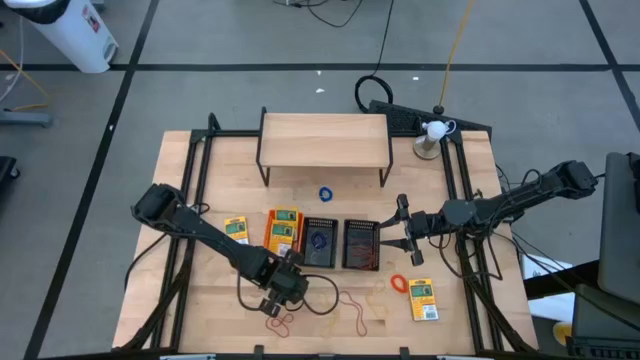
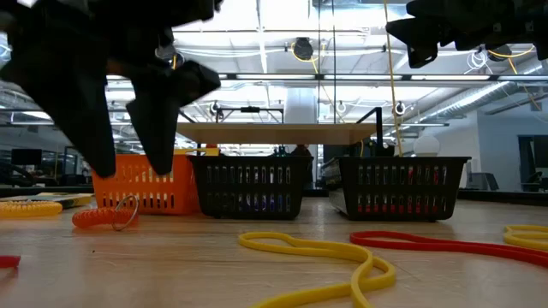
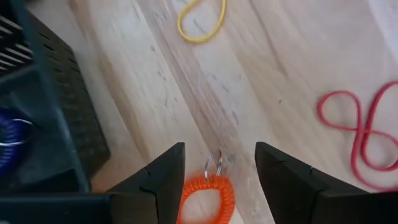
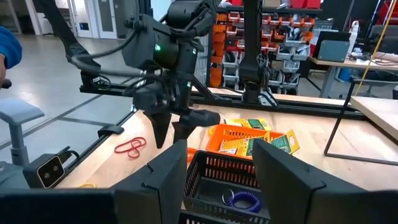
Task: Pick & Place Office Desk Supplies
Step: Put the orange spring rubber band into the left black bin
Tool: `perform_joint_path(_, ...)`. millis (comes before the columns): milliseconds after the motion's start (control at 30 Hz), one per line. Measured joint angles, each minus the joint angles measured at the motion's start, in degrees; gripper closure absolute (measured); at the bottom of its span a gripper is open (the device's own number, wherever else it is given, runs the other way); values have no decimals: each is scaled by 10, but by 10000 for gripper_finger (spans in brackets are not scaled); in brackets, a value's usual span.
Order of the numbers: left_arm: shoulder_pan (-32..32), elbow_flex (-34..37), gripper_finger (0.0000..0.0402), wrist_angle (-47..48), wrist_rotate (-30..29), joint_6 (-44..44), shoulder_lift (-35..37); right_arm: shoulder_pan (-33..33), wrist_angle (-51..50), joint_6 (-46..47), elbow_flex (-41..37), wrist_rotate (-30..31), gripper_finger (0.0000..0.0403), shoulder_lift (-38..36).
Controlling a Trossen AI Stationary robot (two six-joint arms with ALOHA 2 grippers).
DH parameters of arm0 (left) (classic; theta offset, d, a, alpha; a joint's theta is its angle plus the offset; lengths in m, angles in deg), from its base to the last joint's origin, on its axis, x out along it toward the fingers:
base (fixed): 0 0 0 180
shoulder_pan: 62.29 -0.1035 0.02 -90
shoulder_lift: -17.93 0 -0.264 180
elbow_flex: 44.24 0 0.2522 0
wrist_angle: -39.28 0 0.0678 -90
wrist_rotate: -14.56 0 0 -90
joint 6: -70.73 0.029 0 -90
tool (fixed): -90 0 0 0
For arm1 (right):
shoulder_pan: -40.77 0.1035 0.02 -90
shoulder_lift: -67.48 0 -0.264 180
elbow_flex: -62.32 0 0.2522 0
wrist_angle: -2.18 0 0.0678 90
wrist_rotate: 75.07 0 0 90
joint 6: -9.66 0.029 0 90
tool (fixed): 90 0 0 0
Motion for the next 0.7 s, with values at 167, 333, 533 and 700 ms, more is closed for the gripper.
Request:
perform_joint_path(167,-6,0,206,0,12,10,-13,0,1,6,0,0,232,4)
perform_joint_path(333,-6,0,206,4,18,13,-14,0,1,6,0,2,232,5)
perform_joint_path(533,-6,0,206,14,18,9,-18,0,1,5,0,2,232,5)
perform_joint_path(700,-6,0,206,17,18,8,-19,0,3,5,0,2,232,5)
